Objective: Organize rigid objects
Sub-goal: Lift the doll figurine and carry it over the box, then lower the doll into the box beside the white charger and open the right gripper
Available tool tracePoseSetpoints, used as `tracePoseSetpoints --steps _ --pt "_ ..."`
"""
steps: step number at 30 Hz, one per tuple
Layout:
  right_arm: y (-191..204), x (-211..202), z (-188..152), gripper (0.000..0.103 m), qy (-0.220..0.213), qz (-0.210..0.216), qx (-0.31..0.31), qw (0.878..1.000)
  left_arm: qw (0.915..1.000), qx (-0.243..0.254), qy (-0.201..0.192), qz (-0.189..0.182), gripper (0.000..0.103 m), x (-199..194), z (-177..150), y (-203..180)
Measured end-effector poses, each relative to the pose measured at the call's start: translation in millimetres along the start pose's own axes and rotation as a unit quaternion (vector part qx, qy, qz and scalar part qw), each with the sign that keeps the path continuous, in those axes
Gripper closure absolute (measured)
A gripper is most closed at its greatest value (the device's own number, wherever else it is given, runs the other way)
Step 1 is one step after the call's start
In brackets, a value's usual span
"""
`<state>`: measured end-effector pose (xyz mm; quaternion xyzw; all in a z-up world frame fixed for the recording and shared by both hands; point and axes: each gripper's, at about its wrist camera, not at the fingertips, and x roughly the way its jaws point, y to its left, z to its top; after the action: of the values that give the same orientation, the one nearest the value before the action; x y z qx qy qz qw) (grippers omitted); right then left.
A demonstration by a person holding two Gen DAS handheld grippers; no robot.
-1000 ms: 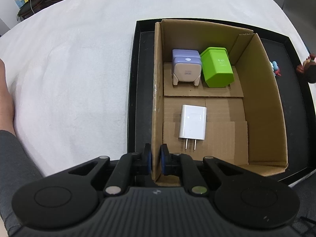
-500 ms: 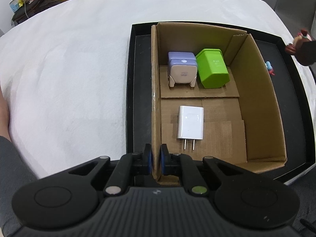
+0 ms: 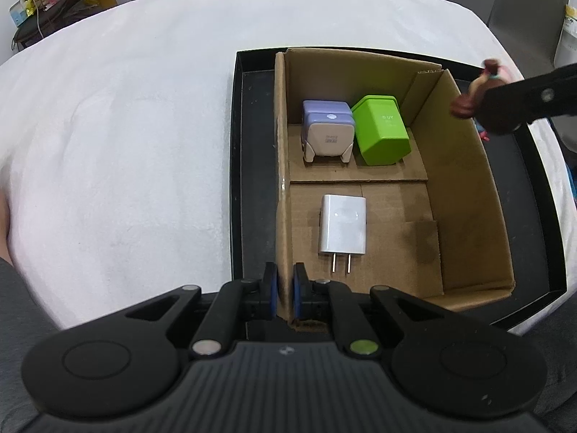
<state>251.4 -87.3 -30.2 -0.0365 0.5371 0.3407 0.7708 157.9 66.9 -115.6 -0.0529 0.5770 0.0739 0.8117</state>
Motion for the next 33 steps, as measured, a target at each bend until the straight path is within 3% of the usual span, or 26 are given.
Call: tracePoseSetpoints --steps 14,33 --pt "23.6 46.8 0.0 0.067 0.031 0.005 -0.002 1.000 0.9999 -0.001 -0.003 -0.010 0.095 -2.5 -1.3 4.5" --pt "25.2 103.1 0.6 0.066 0.056 0.026 0.041 0.997 0.9998 -0.009 0.004 -0.018 0.095 -1.3 0.2 7.1"
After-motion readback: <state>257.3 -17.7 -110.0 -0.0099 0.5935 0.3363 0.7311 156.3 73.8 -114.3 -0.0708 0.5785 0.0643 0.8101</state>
